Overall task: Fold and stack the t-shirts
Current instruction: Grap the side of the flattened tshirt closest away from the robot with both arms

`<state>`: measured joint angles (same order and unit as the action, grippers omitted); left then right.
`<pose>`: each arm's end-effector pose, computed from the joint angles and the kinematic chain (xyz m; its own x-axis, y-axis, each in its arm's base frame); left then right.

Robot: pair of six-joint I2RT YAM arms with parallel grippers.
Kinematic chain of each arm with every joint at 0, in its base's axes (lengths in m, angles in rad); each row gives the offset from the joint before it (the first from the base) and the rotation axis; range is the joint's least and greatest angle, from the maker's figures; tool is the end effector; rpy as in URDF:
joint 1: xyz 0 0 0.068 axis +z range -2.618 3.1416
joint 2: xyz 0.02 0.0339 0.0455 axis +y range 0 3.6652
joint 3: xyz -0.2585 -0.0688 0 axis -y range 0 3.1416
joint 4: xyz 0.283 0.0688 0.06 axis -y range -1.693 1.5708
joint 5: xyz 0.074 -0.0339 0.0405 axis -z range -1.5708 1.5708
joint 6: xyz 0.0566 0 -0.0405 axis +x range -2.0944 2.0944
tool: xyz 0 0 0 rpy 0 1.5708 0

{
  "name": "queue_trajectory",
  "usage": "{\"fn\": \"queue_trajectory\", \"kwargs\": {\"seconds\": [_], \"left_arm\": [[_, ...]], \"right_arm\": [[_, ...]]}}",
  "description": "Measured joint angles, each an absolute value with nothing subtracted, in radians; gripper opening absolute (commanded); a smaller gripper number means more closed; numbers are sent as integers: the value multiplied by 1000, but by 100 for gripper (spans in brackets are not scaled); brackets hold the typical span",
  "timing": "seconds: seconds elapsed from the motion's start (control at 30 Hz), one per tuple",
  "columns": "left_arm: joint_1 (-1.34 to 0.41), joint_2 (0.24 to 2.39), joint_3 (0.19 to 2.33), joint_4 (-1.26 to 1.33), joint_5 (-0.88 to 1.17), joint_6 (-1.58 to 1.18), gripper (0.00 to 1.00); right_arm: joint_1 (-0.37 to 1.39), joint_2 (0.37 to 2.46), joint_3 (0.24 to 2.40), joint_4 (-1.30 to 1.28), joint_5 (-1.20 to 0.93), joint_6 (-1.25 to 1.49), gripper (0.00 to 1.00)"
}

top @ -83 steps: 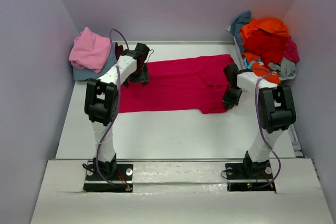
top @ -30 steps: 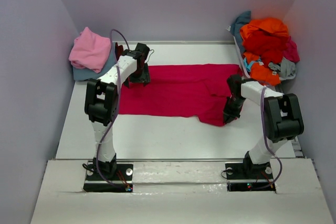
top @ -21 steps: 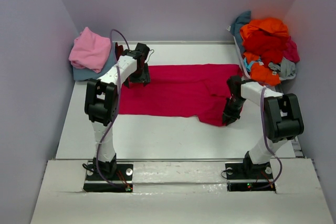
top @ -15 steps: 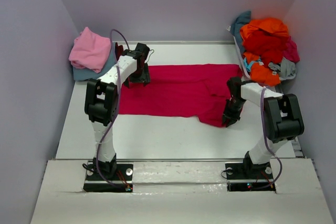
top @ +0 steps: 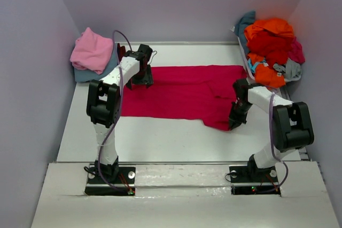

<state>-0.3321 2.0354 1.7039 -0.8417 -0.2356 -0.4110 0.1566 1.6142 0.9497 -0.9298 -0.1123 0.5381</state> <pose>0.4514 -0.1417 0.1903 -0.8916 -0.1035 -0.4409 -0.1359 0.9898 0.0426 0.2834 0.0512 0.1143 -0.9260 0.3694 0.0776 0.3753 0.9231 0.0842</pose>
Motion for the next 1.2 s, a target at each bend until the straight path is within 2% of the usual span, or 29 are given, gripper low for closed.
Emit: {"fn": "queue_trajectory", "kwargs": {"seconds": [0.73, 0.97, 1.2], "left_arm": [[-341, 2032, 1692, -844, -244, -430, 87], [-341, 1963, 1519, -846, -228, -462, 87], [-341, 1799, 1353, -851, -188, -509, 88]], "right_arm": [[159, 1361, 1055, -1172, -105, 566, 7], [159, 1363, 1056, -1171, -105, 575, 7], [159, 1417, 1060, -1153, -106, 574, 7]]}}
